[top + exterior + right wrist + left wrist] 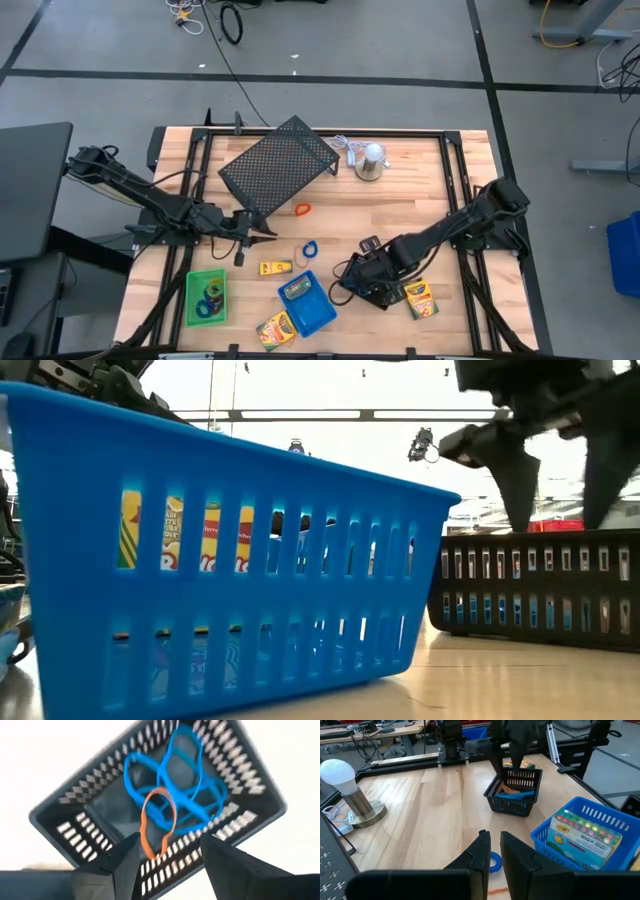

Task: Pick & Place Office Desk Supplies
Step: Put the blue spiral keychain into the green bin

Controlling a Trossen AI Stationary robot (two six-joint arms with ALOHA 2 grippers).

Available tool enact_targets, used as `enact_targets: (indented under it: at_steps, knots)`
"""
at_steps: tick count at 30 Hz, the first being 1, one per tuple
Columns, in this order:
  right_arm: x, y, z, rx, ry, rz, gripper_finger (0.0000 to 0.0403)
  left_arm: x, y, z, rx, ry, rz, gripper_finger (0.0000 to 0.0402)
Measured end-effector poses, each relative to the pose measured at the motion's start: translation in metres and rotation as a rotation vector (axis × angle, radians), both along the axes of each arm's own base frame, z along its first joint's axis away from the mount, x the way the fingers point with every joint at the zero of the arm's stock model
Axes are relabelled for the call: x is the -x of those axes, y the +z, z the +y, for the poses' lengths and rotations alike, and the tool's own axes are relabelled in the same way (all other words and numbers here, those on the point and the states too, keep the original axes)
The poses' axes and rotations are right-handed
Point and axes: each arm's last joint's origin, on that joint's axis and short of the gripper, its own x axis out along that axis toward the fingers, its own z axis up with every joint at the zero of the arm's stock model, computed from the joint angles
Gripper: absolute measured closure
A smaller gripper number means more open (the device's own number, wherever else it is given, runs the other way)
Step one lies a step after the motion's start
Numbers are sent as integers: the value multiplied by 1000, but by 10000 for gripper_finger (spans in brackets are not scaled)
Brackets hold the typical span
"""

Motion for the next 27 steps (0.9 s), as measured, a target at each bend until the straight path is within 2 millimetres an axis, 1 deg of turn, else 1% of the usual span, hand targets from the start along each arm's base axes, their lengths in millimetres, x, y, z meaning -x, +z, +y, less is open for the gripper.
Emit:
enact_targets:
  at_steps: [5,9,14,17,22,27]
  knots:
    - [-10,17,0,21,37,-95,188,0,0,0,17,5,4,349]
    - [-21,20,-4,68,68,-200,188,1,-3,0,32,4,35,349]
    - [-34,23,-16,97,72,-288,188,3,-8,-1,69,6,88,349]
    - [-37,23,-23,104,71,-299,188,6,-9,-6,101,-9,108,349]
    - [-39,23,-29,113,69,-290,188,9,-15,-19,153,-46,154,346]
    - [-39,23,-29,116,79,-290,188,7,-24,-32,166,-68,221,325]
